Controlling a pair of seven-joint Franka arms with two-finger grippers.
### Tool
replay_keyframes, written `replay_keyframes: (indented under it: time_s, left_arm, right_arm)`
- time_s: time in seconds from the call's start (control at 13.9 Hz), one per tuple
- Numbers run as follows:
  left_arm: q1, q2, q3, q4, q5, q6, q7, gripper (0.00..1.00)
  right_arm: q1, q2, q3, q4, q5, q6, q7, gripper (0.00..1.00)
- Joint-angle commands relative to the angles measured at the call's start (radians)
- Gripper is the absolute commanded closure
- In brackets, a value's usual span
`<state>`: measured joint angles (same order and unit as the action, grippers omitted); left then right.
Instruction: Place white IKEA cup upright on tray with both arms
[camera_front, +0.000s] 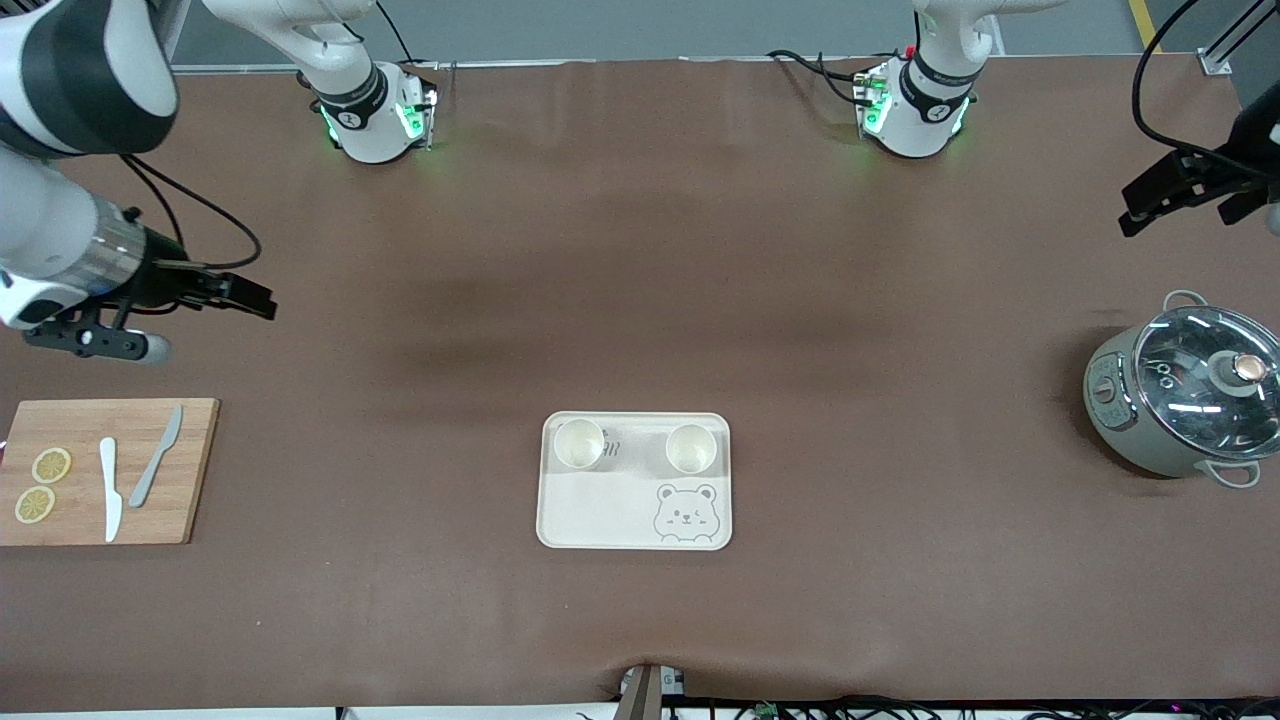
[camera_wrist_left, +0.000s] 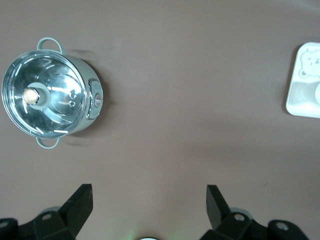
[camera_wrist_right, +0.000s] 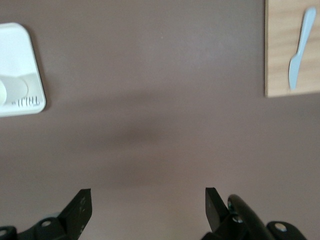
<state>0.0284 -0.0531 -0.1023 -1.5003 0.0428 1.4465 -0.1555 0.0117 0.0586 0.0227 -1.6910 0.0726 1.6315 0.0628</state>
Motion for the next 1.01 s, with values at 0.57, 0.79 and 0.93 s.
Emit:
replay_keyframes:
  time_s: [0.57,0.79,0.93]
  left_arm:
    - [-0.062,-0.04,0.066,-0.086,-0.004,0.058,0.017,0.0]
    - [-0.058,-0.034,0.066,-0.087,0.002,0.069,0.017,0.0]
    - [-0.054,-0.034,0.067,-0.086,0.002,0.071,0.017,0.0]
  right_arm:
    - [-0.047,-0.108,0.037,0.2,0.001,-0.346,-0.046,0.0]
    - [-0.047,-0.106,0.034,0.202,0.003,-0.346,-0.041,0.0]
    - [-0.047,-0.103,0.031,0.202,-0.003,-0.341,-0.043,0.0]
